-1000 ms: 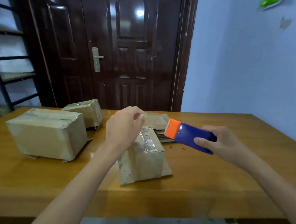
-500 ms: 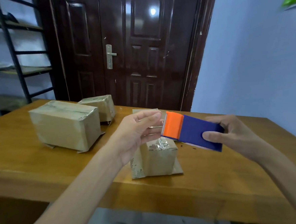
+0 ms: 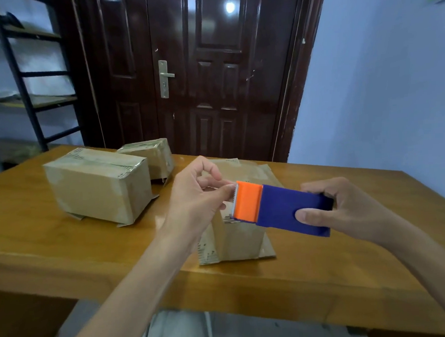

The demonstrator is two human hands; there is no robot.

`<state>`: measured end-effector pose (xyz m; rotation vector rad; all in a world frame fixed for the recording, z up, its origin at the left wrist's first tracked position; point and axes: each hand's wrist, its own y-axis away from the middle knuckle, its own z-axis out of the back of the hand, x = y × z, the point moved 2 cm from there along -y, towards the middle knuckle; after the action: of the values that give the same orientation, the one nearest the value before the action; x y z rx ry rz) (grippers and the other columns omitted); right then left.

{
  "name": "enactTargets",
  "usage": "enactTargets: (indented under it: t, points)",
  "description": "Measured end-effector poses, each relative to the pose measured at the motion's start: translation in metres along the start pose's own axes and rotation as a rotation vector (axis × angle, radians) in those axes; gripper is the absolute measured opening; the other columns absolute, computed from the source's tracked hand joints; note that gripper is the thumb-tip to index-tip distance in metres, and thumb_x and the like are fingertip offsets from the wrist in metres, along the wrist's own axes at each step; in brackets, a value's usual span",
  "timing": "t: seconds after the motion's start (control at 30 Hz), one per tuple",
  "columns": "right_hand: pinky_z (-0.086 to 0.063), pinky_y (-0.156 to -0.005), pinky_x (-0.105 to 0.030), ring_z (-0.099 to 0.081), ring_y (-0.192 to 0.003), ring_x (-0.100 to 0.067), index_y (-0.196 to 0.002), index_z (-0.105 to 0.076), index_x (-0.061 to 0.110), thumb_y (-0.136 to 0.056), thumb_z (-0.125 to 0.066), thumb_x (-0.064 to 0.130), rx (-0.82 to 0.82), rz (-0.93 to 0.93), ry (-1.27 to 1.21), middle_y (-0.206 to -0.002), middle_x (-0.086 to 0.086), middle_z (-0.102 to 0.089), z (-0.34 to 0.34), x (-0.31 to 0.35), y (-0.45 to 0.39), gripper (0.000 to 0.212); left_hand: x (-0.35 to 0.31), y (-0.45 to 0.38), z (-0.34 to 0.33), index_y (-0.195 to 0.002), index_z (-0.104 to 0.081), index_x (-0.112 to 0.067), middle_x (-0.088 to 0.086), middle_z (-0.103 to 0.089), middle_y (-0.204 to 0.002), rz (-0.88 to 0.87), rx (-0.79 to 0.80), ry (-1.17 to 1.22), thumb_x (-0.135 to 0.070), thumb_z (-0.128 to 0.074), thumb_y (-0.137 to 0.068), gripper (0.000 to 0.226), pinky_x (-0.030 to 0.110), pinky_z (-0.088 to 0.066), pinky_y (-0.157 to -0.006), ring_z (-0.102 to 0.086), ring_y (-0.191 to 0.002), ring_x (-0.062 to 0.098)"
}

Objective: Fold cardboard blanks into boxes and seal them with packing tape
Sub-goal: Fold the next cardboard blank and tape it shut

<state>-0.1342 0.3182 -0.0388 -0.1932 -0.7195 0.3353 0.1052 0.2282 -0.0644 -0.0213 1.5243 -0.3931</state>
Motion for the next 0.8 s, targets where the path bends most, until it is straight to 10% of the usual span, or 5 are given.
enactTargets:
  t: [0.43,0.63,0.8]
  points:
    - [-0.040,-0.051,-0.007,-0.060,-0.054,0.000,-0.072,-0.067,0.055,-0.085,-0.068,0.029,0.056,0.081,-0.070,-0.061,0.021,-0.063,0.011,-0.005,-0.019,0.030,0.026,0.016,0.009,-0.106,-0.055,-0.013,0.006,-0.081,-0.090,0.121,-0.081,0.163,-0.018,-0.076,-0.093,0.026,0.026,-0.059,-0.071,-0.078,-0.087,0.019]
    - [-0.041,-0.050,-0.008,-0.058,-0.051,-0.001,-0.070,-0.067,0.051,-0.085,-0.070,0.025,0.040,0.109,-0.071,-0.060,0.021,-0.061,0.012,-0.009,-0.021,0.030,0.030,0.009,0.011,-0.116,-0.057,-0.024,0.002,-0.077,-0.103,0.196,0.151,0.120,-0.027,-0.085,-0.085,0.042,0.047,-0.048,-0.104,-0.074,-0.109,0.020]
    - [-0.040,-0.050,-0.006,-0.060,-0.052,0.001,-0.074,-0.066,0.056,-0.086,-0.075,0.033,0.075,0.143,-0.016,-0.061,0.023,-0.062,0.011,-0.007,-0.020,0.027,0.035,0.008,0.007,-0.115,-0.059,-0.015,0.008,-0.075,-0.088,0.159,0.053,0.246,-0.012,-0.086,-0.083,0.042,0.032,-0.061,-0.080,-0.078,-0.092,0.027]
